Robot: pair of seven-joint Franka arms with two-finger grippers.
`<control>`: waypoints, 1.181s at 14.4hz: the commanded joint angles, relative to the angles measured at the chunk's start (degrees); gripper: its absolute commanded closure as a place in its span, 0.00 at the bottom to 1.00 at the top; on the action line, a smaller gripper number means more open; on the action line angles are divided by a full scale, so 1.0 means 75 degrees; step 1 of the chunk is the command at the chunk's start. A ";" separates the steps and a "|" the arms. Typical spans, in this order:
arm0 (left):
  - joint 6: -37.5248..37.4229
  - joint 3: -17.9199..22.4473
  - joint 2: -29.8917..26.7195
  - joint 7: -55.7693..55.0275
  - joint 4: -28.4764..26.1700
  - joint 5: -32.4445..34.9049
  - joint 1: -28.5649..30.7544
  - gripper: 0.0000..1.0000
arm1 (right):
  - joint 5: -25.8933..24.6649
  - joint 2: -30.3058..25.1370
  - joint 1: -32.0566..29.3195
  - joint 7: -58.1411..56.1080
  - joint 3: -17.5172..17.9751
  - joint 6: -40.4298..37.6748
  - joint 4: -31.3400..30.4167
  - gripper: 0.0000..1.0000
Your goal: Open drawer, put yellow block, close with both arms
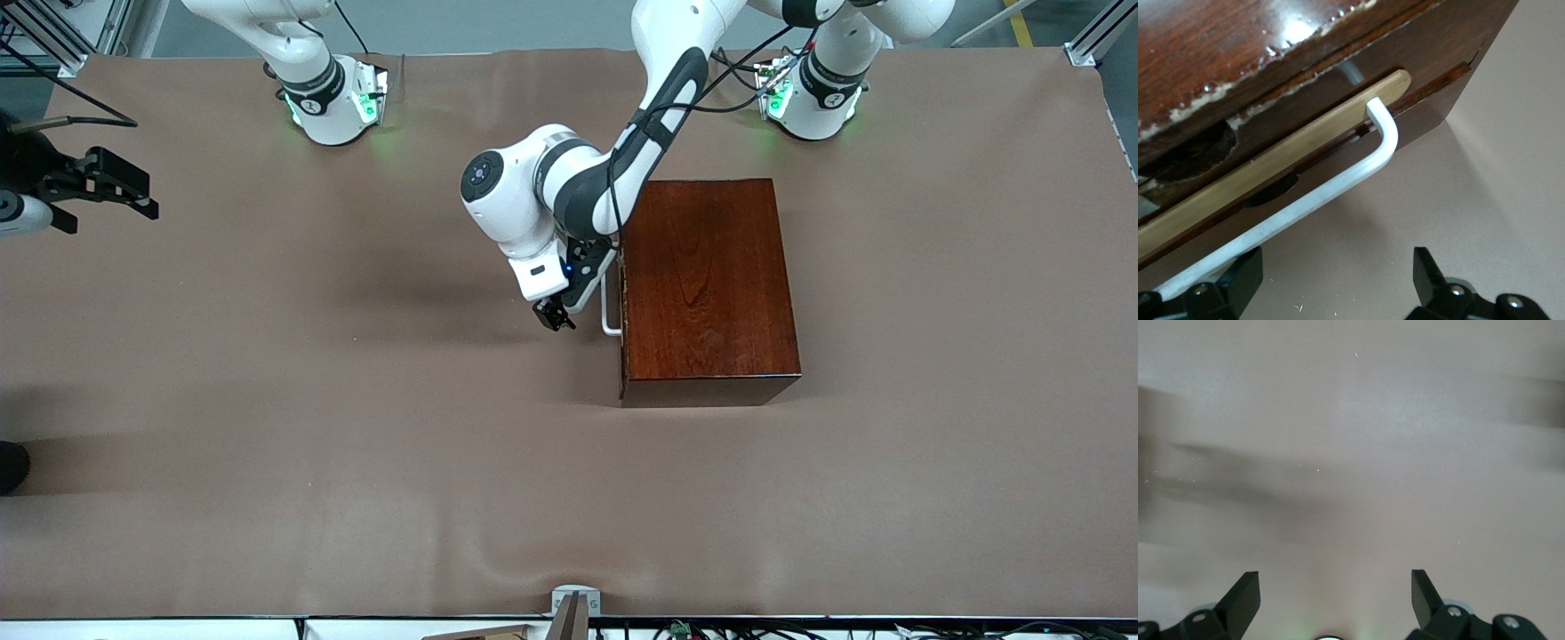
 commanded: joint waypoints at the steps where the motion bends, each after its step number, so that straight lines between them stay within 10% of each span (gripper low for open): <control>1: -0.0187 0.0029 -0.0174 0.0046 -0.0183 0.0191 0.0002 0.00 | -0.0068 -0.0162 -0.0046 -0.0102 0.0070 0.0055 -0.0148 0.00; 17: -0.1357 -0.0018 -0.2785 0.1379 -0.0229 0.0121 0.0012 0.00 | -0.0009 -0.0115 -0.0117 -0.0043 0.0046 0.0043 -0.0042 0.00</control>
